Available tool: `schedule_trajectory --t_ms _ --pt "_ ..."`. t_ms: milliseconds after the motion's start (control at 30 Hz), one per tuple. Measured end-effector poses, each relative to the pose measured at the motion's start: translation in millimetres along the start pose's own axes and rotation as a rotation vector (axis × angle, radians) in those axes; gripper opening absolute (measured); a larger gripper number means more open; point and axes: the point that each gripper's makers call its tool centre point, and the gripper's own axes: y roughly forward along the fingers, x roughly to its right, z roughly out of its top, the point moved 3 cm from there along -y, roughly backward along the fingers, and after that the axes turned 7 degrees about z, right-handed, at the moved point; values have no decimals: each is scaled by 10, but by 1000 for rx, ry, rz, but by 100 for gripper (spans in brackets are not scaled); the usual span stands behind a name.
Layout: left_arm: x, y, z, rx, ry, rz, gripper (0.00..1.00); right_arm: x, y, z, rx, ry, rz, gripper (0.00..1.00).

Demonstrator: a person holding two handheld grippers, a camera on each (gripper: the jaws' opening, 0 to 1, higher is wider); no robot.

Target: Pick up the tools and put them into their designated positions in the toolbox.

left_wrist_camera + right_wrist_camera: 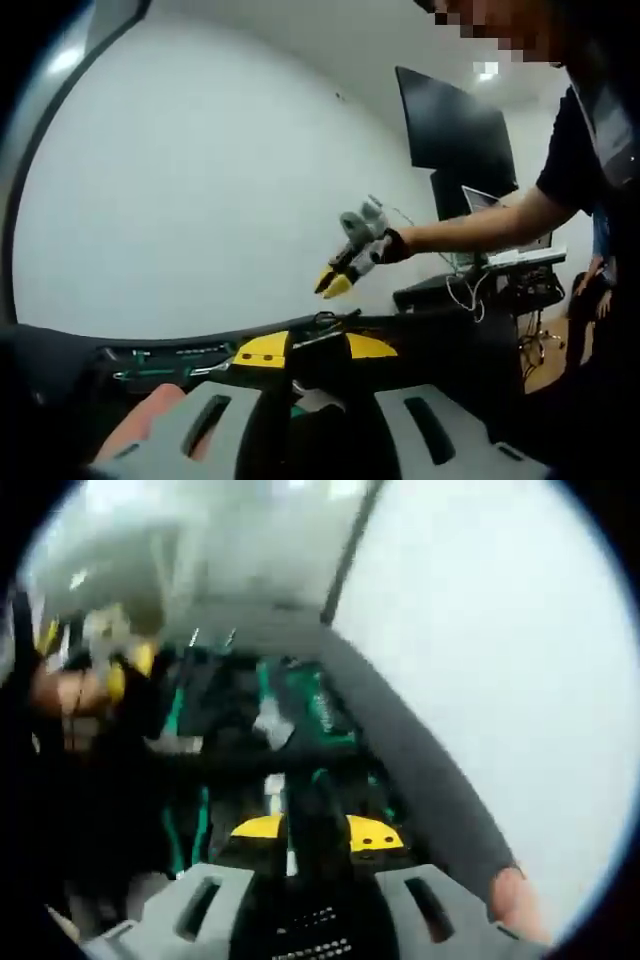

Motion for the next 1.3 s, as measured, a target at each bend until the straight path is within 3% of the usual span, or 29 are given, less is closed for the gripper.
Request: schedule_trajectory --t_ms 67,167,233,367,433,500,533,567,600,667,733,767,833,933,1033,1133,1300 --pt "2 -1 3 2 -3 -1 21 -31 72 -49 -31 77 50 21" --pt "2 2 1 1 -1 0 21 -164 346 -285 -130 50 123 24" --pt "3 3 -2 -1 0 1 21 -238 509 -453 -199 33 128 25" --pt "-2 5 -7 -3 -2 3 21 -254 737 -587 -266 11 142 24" --pt "-4 5 -11 -4 -3 4 21 -236 778 -564 -267 22 148 15" --pt "-4 5 -11 -4 -4 4 21 -247 774 -524 -266 27 157 13" --pt "-4 5 -10 -4 -5 4 21 -268 766 -503 -250 2 170 12" --pt "-5 5 -10 -3 -5 4 21 -302 762 -467 -223 -13 205 2" --pt "-5 5 -9 -2 -5 3 21 -318 762 -416 -184 15 206 0" --pt "-4 5 -9 -2 -4 4 21 -311 721 -493 -244 -8 190 0" --pt "3 3 -7 -2 -3 3 21 -333 707 -475 -222 -28 209 0" --pt "6 2 -6 -2 -2 3 21 -359 699 -487 -227 38 221 0" --pt "11 0 -5 -3 -1 3 21 -349 663 -407 -180 57 252 10" --pt "5 2 -9 -3 -1 3 21 -195 655 -325 -132 91 184 13" --pt "1 2 -9 -3 -1 3 21 -171 740 -430 -176 43 165 18" --pt "0 2 -10 -4 0 4 21 -189 806 -514 -201 29 176 18" --pt "-3 1 -10 -4 -1 4 21 -148 795 -520 -202 3 157 7"
